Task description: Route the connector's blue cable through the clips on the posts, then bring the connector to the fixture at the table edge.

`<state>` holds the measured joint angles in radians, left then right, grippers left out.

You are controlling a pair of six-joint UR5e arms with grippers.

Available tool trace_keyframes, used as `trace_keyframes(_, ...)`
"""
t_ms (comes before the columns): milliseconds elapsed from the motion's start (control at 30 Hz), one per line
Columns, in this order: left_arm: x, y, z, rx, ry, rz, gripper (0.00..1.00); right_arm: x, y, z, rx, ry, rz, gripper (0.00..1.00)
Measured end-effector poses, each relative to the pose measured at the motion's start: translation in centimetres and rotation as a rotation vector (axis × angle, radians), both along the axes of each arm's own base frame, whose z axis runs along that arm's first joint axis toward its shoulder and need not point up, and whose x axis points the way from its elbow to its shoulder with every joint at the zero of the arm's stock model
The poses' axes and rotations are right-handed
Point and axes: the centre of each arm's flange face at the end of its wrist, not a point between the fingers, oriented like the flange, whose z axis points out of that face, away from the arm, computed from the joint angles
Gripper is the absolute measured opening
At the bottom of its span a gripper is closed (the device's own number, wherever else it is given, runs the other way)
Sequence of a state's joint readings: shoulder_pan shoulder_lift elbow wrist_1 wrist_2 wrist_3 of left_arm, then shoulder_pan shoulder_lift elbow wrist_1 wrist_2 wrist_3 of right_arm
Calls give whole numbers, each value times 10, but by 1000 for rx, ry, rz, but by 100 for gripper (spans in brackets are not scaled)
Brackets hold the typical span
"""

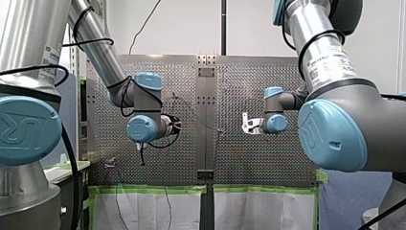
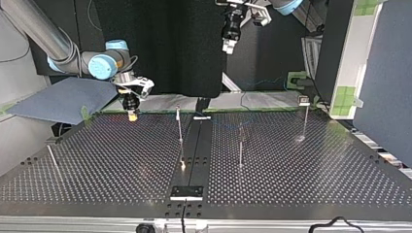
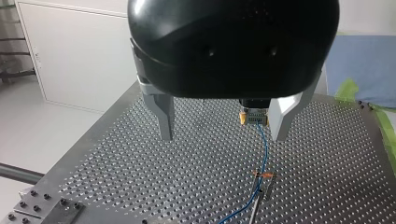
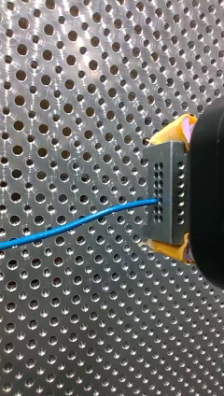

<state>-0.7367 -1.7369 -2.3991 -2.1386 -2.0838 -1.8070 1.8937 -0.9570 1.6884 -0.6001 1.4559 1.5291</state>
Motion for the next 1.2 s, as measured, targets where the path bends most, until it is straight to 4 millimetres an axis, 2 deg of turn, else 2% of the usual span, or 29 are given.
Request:
trace_keyframes(467,0,0,0,0,0,0,100,0,0,0,2,-1,7,0)
trace_keyframes(700,0,0,0,0,0,0,100,11,6,-1,21,-16,57,0)
trace_keyframes(1200,0,0,0,0,0,0,100,12,7,-1,24,-18,63,0)
